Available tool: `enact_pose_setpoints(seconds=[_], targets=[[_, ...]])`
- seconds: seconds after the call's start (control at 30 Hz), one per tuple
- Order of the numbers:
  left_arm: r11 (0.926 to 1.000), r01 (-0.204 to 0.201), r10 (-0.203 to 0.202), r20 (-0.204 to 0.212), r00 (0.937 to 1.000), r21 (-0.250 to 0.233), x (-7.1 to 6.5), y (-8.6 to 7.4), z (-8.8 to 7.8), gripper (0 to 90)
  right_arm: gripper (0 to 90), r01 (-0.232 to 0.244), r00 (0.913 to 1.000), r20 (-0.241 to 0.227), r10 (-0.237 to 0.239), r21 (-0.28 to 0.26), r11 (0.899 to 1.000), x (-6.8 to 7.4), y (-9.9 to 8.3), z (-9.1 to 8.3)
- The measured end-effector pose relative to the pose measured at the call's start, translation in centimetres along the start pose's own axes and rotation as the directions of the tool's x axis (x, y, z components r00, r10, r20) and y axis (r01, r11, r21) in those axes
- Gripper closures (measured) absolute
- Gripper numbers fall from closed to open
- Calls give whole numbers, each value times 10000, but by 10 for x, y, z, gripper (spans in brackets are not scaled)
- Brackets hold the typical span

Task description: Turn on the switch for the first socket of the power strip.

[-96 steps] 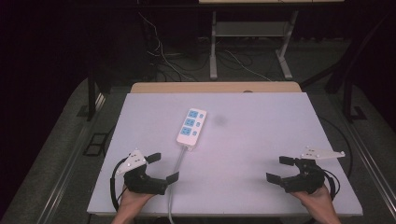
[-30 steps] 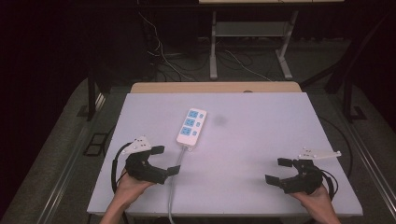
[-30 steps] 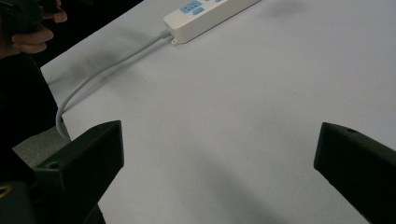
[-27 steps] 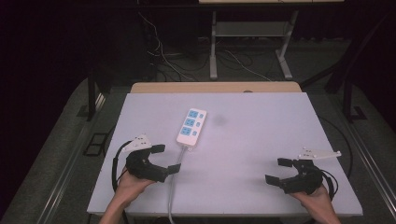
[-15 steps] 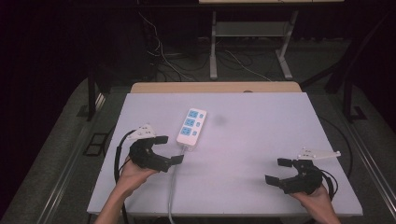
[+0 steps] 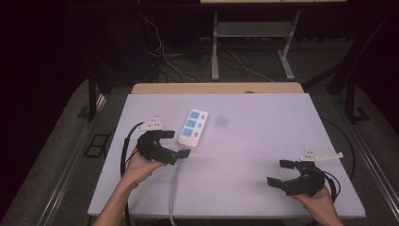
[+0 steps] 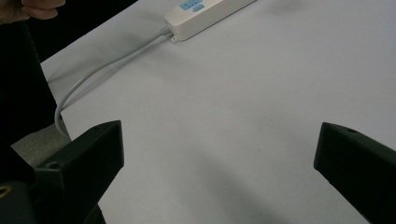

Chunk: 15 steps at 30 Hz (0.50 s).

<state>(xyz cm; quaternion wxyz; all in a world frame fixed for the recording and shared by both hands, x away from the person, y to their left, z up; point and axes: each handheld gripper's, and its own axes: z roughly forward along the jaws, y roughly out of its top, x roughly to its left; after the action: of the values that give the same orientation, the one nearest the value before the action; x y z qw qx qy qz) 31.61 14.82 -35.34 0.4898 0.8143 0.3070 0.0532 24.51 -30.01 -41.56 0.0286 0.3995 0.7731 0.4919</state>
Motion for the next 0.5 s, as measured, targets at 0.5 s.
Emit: enact_pose_setpoints(seconds=[0.5], targets=[[9991, -13, 21, -181, 9998, 420, 14, 11, 12, 20, 13, -50, 9999, 101, 51, -49, 10000, -1, 0, -2]])
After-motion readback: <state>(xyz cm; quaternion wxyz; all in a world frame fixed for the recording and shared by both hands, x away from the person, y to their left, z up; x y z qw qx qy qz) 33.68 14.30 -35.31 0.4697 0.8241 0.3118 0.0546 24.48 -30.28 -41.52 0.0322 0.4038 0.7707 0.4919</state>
